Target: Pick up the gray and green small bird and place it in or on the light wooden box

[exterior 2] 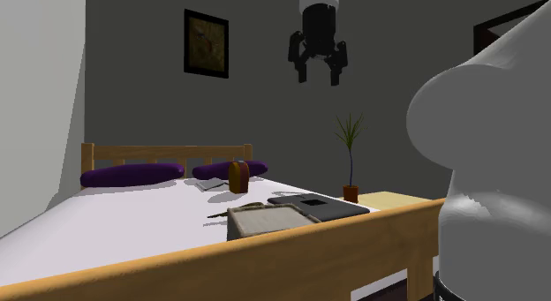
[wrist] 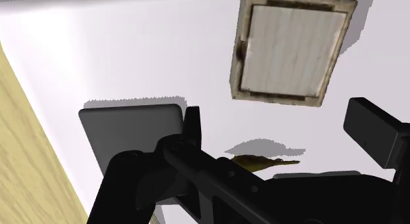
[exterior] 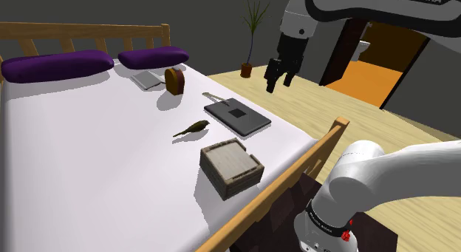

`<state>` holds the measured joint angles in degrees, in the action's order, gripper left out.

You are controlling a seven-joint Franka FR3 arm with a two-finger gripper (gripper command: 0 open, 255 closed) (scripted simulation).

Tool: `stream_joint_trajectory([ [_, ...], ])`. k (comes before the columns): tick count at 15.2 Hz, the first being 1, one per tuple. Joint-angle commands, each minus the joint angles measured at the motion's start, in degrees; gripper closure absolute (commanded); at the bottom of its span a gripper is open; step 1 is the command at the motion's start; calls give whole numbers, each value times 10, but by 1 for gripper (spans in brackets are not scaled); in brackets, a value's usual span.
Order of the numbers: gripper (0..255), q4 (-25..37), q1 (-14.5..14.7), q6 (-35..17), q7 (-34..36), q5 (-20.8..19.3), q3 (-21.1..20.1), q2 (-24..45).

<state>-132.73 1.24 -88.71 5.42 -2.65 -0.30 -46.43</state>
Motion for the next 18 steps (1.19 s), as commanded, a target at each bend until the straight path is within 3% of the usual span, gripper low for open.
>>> stream_joint_trajectory([
  [1, 0, 0, 0, 0, 0, 0, 0, 0],
  [10, 0, -24, -35, -138, 224, 37, -107, 122],
  [18, 0, 26, -76, -241, 429, 16, -186, 290],
])
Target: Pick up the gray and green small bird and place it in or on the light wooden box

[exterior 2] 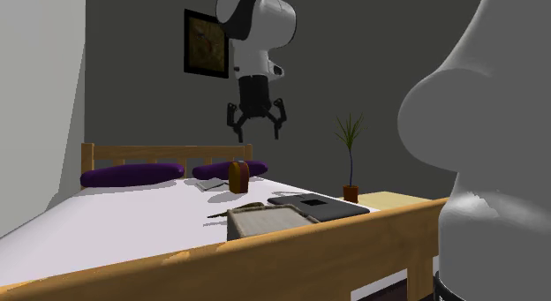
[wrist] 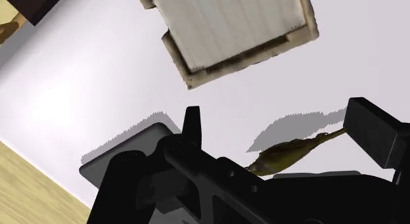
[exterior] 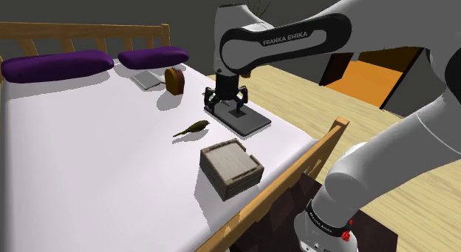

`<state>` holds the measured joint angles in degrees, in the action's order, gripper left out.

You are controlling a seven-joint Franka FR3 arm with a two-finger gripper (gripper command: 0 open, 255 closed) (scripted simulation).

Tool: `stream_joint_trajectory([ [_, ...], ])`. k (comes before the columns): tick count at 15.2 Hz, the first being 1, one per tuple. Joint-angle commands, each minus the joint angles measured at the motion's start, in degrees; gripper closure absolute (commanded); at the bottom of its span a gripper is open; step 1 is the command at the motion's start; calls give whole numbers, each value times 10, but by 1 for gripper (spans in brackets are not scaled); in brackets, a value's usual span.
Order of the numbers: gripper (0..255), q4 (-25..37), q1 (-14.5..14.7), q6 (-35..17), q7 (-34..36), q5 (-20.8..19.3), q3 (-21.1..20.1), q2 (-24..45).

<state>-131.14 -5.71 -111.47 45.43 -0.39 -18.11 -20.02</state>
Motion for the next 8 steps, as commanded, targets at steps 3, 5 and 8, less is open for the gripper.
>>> stream_joint_trajectory([
  [3, 0, 44, -21, -41, 109, -32, -29, 97],
  [5, 0, 71, -28, -54, 162, -54, -38, 147],
  [8, 0, 118, -31, -68, 241, -89, -42, 221],
])
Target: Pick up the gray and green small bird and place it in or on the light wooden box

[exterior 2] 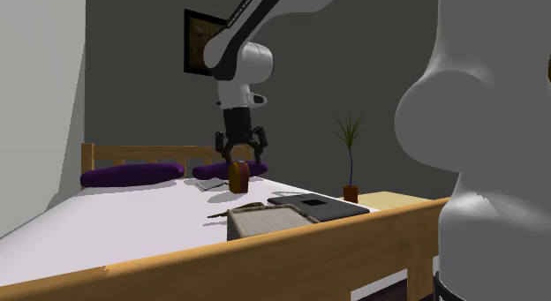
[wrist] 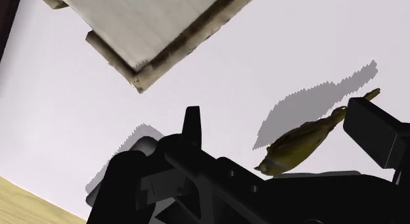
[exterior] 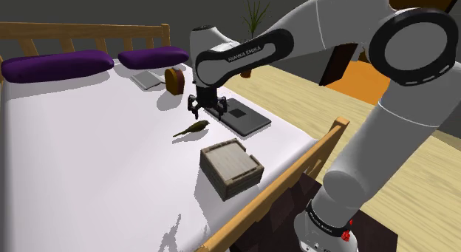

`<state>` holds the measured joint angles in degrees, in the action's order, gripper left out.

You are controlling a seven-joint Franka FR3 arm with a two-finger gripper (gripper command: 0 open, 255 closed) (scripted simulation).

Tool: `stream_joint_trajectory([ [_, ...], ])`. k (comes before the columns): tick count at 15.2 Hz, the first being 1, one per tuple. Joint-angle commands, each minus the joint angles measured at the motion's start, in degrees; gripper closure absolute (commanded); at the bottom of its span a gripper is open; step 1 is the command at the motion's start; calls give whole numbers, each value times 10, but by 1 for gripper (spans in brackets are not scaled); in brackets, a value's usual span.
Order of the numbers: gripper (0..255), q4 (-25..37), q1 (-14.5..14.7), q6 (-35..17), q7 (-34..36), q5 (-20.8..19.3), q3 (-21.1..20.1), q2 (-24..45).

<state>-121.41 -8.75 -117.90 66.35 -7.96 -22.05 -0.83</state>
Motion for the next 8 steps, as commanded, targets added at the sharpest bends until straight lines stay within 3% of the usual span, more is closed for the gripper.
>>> stream_joint_trajectory([
  [1, 0, 38, 0, -6, 57, -25, -2, 54],
  [8, 0, 174, 23, -6, 205, -88, 30, 220],
])
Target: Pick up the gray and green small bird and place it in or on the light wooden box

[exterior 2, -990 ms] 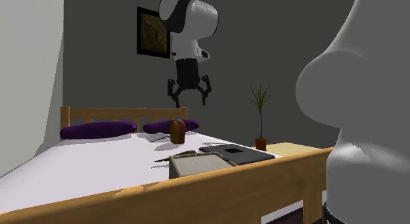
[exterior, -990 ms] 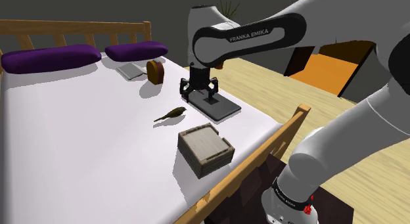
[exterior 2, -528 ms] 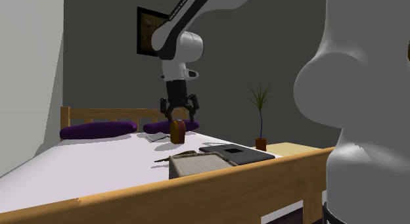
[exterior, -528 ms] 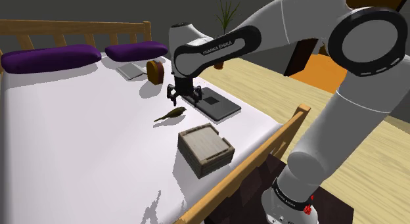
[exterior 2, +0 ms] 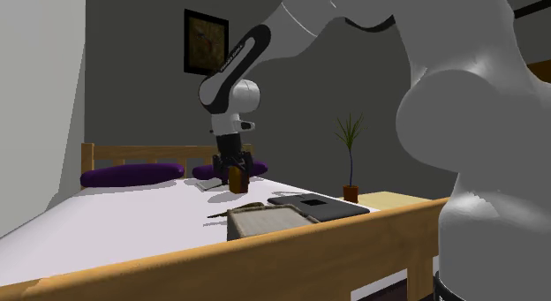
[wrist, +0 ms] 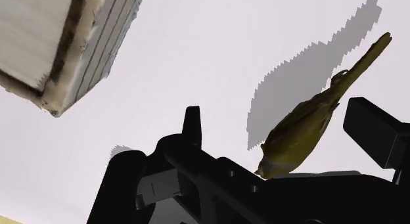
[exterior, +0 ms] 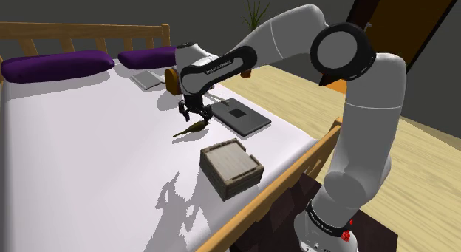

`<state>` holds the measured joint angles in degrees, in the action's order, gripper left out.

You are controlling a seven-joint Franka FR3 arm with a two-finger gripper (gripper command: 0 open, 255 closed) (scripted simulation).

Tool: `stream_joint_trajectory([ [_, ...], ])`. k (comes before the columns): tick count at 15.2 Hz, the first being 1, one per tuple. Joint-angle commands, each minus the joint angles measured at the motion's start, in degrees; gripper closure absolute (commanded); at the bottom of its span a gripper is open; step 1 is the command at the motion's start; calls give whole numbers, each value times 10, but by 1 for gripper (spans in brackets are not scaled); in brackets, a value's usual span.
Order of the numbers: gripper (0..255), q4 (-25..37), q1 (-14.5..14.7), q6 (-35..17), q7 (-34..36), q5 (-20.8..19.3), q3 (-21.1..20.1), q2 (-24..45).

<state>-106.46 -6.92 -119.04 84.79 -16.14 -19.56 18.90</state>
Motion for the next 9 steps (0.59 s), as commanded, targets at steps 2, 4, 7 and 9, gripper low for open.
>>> stream_joint_trajectory([
  [2, 0, 69, 12, 10, 54, -16, 19, 68],
  [4, 0, 116, 20, 16, 83, -22, 33, 113],
  [7, 0, 193, 29, 29, 122, -26, 54, 180],
  [9, 0, 248, 34, 40, 145, -25, 67, 226],
])
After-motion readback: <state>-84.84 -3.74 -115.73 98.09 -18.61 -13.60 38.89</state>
